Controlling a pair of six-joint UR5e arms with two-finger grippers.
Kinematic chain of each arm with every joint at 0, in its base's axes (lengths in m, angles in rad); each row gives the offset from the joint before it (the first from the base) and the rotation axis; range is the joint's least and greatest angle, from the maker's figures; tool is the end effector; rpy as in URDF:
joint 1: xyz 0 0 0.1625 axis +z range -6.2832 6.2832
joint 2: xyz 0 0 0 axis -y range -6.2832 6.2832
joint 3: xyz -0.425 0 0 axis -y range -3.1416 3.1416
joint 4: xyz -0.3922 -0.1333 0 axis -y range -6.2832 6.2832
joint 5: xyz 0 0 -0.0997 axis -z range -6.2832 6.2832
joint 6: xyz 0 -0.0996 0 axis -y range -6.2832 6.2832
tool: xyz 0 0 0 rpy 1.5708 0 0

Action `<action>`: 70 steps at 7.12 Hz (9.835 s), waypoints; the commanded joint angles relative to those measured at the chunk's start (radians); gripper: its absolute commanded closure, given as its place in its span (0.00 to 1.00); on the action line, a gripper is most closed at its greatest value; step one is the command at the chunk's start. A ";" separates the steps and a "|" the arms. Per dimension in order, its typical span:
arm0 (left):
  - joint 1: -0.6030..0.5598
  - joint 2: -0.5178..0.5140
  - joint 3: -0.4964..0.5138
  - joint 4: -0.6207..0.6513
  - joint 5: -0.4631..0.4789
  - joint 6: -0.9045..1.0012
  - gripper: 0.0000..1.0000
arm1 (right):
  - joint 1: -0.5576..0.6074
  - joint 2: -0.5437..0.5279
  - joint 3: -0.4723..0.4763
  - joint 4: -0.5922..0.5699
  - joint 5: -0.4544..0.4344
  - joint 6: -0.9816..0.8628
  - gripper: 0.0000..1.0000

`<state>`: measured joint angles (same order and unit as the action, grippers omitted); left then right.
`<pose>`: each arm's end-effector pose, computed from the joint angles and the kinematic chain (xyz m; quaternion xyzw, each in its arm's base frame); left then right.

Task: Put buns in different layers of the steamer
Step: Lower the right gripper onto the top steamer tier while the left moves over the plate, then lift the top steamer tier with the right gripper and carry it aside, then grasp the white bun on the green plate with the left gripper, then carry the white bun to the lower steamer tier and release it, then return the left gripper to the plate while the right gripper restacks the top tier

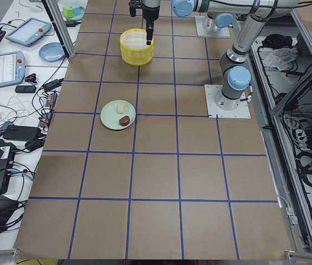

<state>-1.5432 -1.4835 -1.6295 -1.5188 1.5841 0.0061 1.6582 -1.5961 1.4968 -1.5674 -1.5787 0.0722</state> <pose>-0.1192 -0.4658 0.5059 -0.0110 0.9991 -0.0402 0.0073 0.1746 -0.4749 0.5367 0.0074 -0.9988 0.0481 0.0001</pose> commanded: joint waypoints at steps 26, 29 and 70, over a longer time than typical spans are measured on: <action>0.319 -0.555 -0.050 0.659 -0.052 0.511 0.00 | -0.469 0.102 0.115 -0.057 -0.110 -0.559 1.00; 0.319 -0.621 -0.052 0.664 -0.050 0.511 0.00 | -0.466 0.087 0.118 -0.045 -0.080 -0.559 1.00; 0.328 -0.575 -0.010 0.531 -0.009 0.496 0.00 | 0.059 0.307 0.153 -0.301 -0.015 0.265 1.00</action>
<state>-1.2171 -2.0382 -1.6410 -1.0002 1.5748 0.5001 1.6369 -1.3820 1.7183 -1.8384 -1.5845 0.2470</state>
